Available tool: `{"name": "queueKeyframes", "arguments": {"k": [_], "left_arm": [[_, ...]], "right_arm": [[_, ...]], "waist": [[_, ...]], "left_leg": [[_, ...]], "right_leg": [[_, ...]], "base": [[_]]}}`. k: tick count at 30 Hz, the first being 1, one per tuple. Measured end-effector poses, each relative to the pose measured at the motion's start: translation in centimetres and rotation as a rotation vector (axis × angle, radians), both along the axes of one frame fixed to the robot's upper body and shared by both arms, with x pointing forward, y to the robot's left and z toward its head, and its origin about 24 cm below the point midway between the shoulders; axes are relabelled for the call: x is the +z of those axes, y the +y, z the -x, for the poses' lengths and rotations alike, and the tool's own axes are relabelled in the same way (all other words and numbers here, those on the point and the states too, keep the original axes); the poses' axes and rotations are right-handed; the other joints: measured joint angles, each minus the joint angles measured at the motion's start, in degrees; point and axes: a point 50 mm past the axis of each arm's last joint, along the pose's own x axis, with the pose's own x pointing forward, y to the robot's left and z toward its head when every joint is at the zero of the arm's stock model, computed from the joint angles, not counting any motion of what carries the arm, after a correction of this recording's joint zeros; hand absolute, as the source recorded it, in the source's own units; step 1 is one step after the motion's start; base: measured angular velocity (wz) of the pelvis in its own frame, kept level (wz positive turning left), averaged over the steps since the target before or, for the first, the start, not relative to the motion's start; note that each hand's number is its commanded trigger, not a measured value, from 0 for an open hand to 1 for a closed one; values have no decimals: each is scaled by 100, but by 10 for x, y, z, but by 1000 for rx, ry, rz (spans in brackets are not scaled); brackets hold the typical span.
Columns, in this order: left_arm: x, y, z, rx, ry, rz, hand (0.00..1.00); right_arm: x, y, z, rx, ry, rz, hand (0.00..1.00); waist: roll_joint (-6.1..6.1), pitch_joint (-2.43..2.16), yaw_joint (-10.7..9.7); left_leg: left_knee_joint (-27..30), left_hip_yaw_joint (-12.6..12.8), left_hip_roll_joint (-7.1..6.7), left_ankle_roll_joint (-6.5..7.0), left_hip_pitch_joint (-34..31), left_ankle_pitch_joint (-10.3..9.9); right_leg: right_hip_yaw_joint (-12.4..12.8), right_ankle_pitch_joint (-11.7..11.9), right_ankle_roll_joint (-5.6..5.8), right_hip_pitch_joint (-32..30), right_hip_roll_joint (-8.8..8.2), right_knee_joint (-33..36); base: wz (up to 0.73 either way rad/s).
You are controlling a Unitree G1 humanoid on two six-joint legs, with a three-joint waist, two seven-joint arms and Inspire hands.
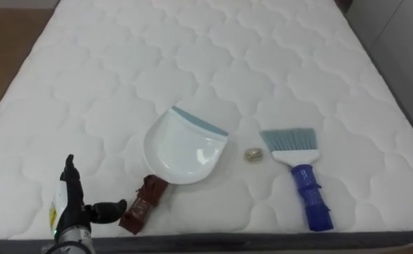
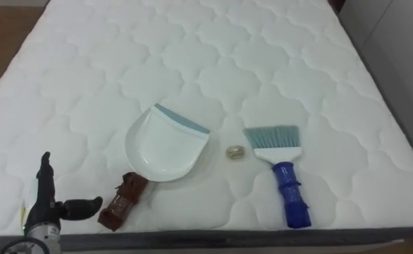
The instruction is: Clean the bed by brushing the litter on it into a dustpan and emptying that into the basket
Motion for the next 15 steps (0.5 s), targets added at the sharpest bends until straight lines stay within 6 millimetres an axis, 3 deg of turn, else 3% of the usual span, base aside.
{"name": "queueKeyframes", "arguments": {"k": [4,7,15], "left_arm": [[4,-2,-4,-13,-20,1,0],[7,-5,-9,-25,-36,2,0],[8,-14,-16,-78,-30,9,0]], "right_arm": [[0,0,-2,1,-3,-6,0],[0,-1,-1,-4,-1,-6,0],[1,-3,-1,-28,-6,-10,0]], "waist": [[10,2,-140],[49,-43,-185],[83,-44,-316]], "left_leg": [[36,-22,-2,0,-110,0],[65,-36,-3,0,-186,0],[72,-20,-1,0,-190,1]], "right_leg": [[-54,1,-2,-41,-9,-4],[-68,5,-8,-120,-10,-4],[-63,9,-12,-158,-15,57]], "base": [[5],[1],[0]]}}
